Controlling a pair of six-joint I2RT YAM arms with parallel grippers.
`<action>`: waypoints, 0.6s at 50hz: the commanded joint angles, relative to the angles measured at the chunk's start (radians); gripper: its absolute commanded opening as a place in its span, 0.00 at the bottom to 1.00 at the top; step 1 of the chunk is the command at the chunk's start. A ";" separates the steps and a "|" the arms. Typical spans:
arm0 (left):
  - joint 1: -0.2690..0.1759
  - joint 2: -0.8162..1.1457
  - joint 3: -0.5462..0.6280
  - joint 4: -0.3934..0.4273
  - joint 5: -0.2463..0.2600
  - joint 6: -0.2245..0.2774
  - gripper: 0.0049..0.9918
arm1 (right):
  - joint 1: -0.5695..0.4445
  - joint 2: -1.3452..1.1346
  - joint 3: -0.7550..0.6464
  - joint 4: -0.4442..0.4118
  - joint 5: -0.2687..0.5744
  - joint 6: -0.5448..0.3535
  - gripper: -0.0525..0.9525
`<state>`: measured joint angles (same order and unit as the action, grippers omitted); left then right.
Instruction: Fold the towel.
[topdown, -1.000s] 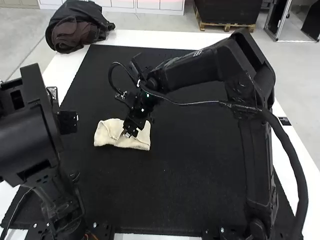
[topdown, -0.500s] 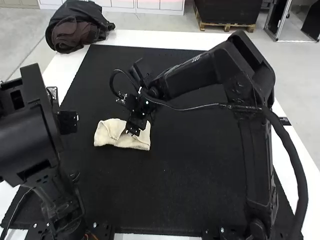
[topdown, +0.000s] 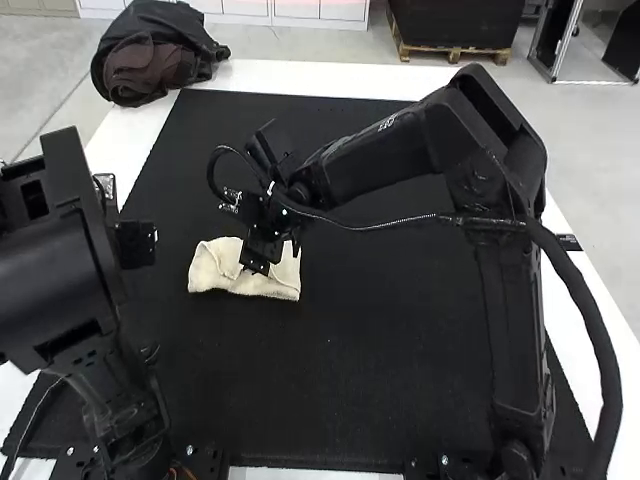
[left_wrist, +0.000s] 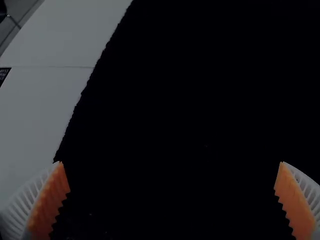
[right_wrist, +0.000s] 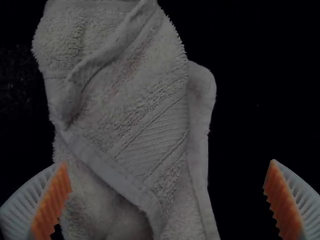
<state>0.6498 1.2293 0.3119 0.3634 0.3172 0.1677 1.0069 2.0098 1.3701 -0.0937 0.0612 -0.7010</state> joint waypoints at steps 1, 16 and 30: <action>0.010 -0.021 0.016 0.003 0.023 -0.007 0.97 | 0.009 0.003 0.004 0.018 0.012 -0.006 0.93; 0.010 -0.021 0.018 0.002 0.023 -0.020 0.97 | 0.016 0.009 -0.006 0.025 0.014 -0.002 0.93; 0.010 -0.021 0.018 0.002 0.023 -0.022 0.97 | 0.021 0.004 -0.011 -0.005 0.006 0.008 0.93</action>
<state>0.6498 1.2297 0.3115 0.3630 0.3229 0.1558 1.0119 2.0109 1.3682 -0.0994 0.0647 -0.7029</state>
